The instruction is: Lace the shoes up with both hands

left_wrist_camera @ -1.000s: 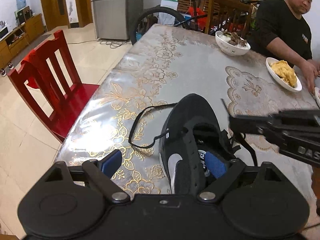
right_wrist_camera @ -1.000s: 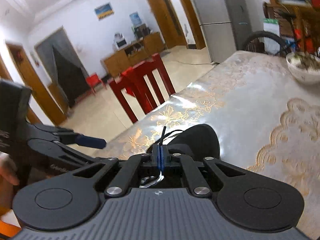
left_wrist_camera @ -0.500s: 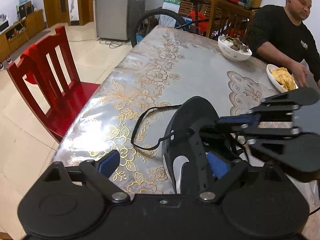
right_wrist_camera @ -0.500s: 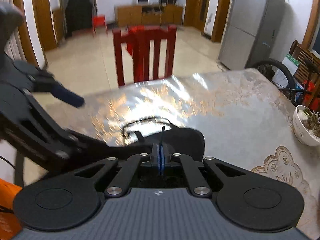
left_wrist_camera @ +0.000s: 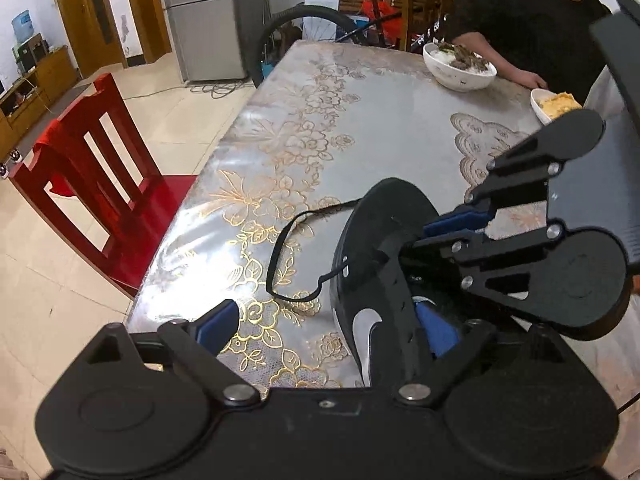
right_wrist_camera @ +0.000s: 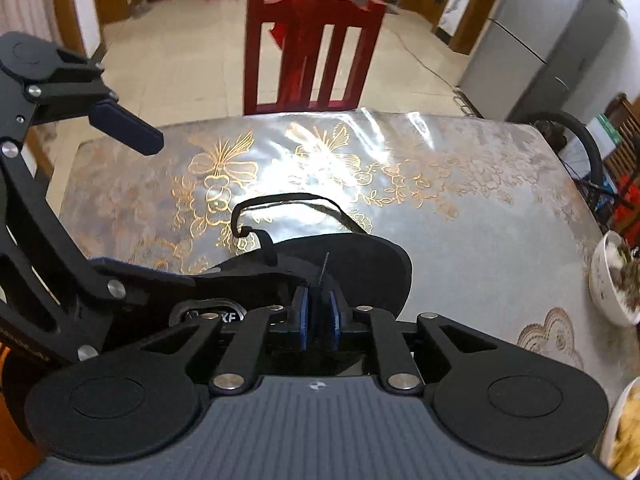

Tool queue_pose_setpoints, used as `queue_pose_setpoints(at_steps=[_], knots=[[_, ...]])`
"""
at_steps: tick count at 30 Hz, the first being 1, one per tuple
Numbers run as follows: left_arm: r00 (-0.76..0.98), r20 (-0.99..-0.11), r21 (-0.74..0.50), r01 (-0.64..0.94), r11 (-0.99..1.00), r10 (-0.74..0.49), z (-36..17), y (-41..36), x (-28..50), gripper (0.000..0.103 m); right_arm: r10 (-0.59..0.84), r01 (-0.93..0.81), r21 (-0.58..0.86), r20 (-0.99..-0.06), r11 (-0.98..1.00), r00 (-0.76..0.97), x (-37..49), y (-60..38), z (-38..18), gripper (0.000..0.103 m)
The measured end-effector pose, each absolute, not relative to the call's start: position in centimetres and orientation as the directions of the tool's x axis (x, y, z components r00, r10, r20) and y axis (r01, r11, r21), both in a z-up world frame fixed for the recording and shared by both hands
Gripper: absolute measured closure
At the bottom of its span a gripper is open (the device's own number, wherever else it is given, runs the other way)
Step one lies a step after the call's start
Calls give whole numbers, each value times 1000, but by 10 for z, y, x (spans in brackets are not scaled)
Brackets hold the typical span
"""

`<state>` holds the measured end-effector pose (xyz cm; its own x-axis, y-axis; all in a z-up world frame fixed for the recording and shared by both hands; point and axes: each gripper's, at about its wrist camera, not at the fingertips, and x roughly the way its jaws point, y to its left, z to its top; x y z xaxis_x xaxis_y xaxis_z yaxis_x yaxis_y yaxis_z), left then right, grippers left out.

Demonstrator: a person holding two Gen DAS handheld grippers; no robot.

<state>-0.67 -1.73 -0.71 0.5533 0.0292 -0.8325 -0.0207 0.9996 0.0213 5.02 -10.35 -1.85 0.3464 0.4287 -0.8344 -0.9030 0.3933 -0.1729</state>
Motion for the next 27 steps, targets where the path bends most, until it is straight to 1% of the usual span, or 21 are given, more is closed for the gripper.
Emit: queue_pose_setpoints(at_steps=[2, 3, 6, 8, 12, 18, 22, 27], knots=[[571, -820, 29, -20, 999, 35, -7, -14, -9, 9, 439, -901, -188, -822, 391, 363, 46, -104, -17, 96], [588, -808, 33, -22, 999, 40, -7, -12, -13, 9, 458, -895, -194, -804, 401, 379, 42, -108, -14, 101], [611, -791, -4, -52, 999, 29, -10, -4, -20, 9, 538, -893, -160, -749, 420, 387, 26, -122, -1, 100], [619, -785, -30, -59, 998, 13, -12, 0, -22, 8, 564, -895, -149, -730, 420, 386, 16, -129, 4, 100], [616, -788, -91, -92, 992, -15, -16, 14, -20, 2, 559, -919, -165, -750, 357, 352, 4, -132, 0, 100], [583, -811, -166, -145, 975, -51, -20, 32, -17, 1, 576, -953, -204, -761, 224, 298, -2, -125, -7, 100], [549, -831, -246, -213, 945, -92, -25, 47, -18, 0, 606, -965, -167, -752, 203, 258, 4, -128, -7, 100], [534, -843, -211, -215, 953, -66, -22, 43, -14, 0, 641, -975, -73, -742, 212, 195, 16, -132, -9, 100]])
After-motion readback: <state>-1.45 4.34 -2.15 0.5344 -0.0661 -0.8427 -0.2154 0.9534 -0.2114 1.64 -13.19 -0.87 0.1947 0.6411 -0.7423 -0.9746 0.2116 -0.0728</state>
